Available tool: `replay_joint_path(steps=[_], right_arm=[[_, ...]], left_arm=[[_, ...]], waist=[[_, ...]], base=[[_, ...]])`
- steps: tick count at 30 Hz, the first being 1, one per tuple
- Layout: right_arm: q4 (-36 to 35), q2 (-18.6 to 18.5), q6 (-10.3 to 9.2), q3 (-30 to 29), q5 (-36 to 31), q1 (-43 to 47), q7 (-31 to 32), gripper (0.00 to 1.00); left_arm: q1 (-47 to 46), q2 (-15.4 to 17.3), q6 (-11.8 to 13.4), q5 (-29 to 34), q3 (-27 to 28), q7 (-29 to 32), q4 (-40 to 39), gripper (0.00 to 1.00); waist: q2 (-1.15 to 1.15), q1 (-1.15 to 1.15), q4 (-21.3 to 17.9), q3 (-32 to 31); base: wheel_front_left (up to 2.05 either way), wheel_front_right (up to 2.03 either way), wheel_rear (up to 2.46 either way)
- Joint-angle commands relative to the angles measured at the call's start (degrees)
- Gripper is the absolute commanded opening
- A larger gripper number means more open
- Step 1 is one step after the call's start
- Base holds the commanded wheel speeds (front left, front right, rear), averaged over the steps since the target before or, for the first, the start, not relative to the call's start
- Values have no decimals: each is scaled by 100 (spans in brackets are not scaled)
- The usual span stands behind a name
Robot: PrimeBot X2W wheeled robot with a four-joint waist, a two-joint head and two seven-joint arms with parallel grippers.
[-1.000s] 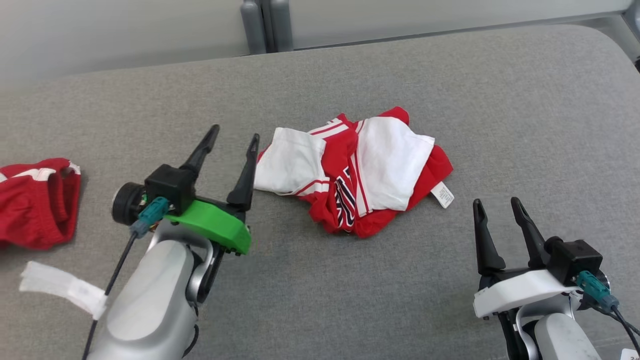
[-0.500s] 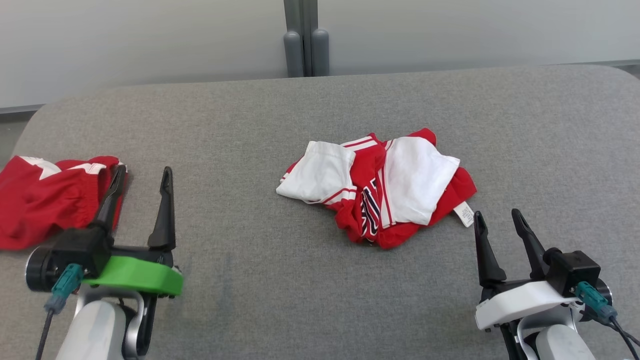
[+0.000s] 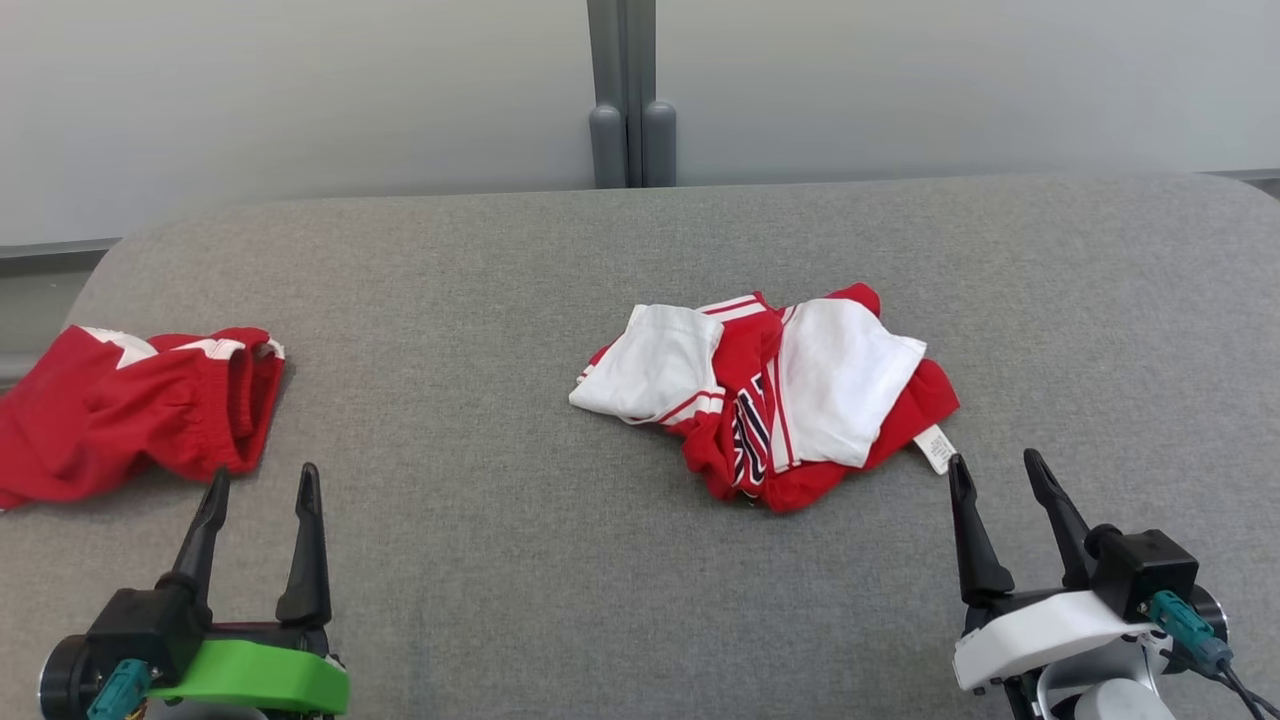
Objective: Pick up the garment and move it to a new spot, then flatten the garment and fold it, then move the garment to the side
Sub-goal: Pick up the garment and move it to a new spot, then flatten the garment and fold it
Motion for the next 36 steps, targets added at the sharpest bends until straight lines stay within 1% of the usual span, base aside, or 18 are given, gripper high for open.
replay_joint_path(steps=[1,6,14,23,36], right_arm=[[-33,-15,-2,-8,-21,66,9,100],[-68,-15,-2,-16,-17,139,45,100],[-126,-16,-2,36,-40,125,85,100],[-138,-15,-2,25,-34,135,93,100],[-118,-15,-2,18,-25,131,73,100]], left_arm=[[121,-42,-55,66,32,-3,3,100],[211,-157,-181,177,145,-3,18,100],[150,-266,-267,310,285,-3,125,100],[72,-329,-311,396,363,-3,204,100],[27,-364,-326,454,408,-3,270,100]], waist=[[0,0,20,-17],[0,0,55,-39],[0,0,14,-44],[0,0,-52,-49],[0,0,-45,-57]], base=[[0,0,0],[0,0,0],[0,0,0],[0,0,0],[0,0,0]])
